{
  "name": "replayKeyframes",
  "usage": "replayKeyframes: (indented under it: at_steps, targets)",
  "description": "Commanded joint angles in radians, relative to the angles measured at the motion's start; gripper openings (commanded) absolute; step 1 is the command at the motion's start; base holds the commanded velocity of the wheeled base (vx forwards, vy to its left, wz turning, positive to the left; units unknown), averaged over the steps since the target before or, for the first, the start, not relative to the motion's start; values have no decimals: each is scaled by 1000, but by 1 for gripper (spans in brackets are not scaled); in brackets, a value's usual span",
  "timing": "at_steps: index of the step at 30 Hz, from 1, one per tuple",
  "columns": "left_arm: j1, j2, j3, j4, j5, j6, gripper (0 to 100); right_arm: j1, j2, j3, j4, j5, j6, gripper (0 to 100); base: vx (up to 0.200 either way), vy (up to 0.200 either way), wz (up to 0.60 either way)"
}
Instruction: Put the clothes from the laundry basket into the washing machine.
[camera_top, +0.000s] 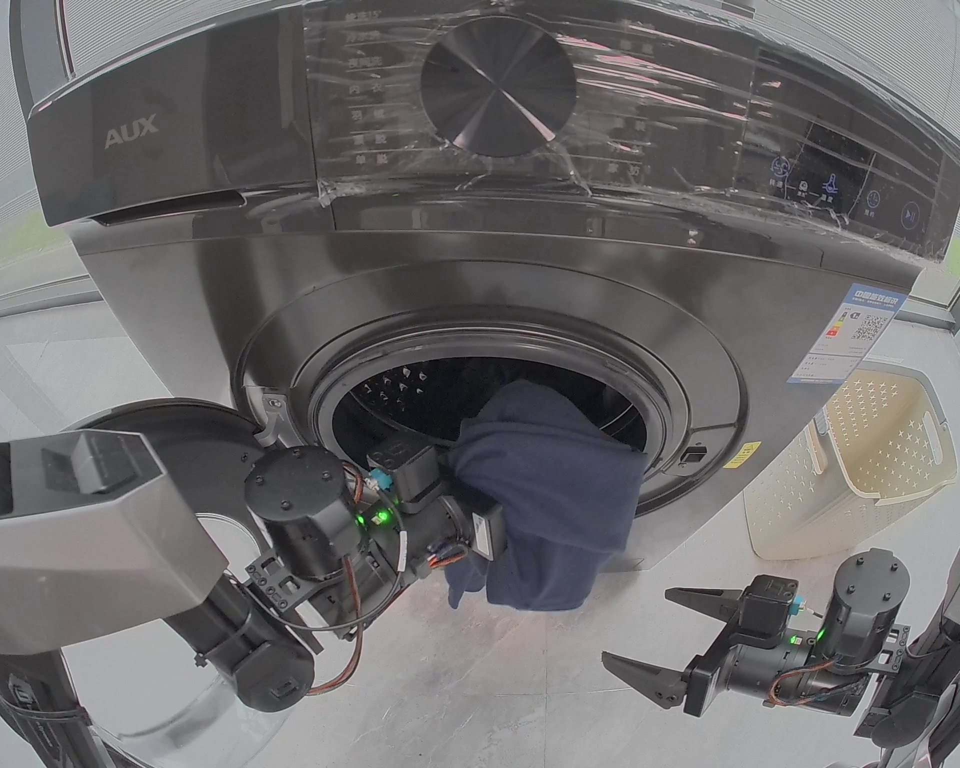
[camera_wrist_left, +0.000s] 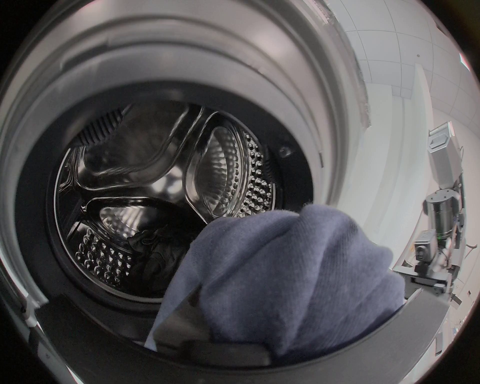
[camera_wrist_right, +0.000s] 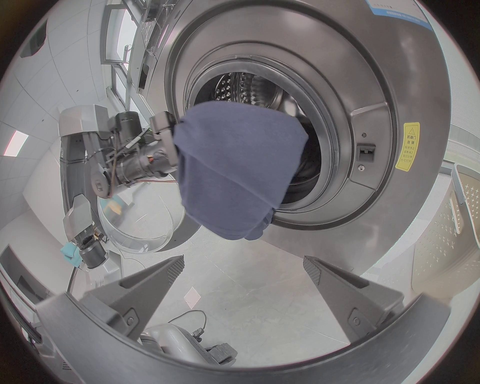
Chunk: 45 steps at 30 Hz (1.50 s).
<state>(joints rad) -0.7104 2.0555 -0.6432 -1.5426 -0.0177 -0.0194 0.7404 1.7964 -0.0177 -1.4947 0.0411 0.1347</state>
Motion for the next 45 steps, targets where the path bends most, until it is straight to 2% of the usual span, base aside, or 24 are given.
replayKeyframes:
  at_steps: [1,12,15,21,24,33,37,45]
  targets:
    - [42,103,-101,1,1,-2,0,-4,-9,18,-1,0,0,100,0,0,0]
    - [57,118,-168,45,16,-13,0,-15,-2,18,2,0,-1,100,0,0,0]
    - [57,137,-214,75,53,-14,0,-15,-2,18,4,-1,0,100,0,0,0]
    - [55,160,-270,114,64,-14,0,-12,-2,18,5,-1,3,100,0,0,0]
    - [55,196,-348,156,71,-14,0,-9,1,18,5,-1,3,100,0,0,0]
    - [91,296,-477,162,79,-14,0,-6,3,18,5,-1,5,100,0,0,0]
    - [135,342,-579,177,97,-13,0,-7,9,18,5,-1,5,100,0,0,0]
    - [132,428,-788,257,143,-14,0,-9,24,18,4,-1,6,100,0,0,0]
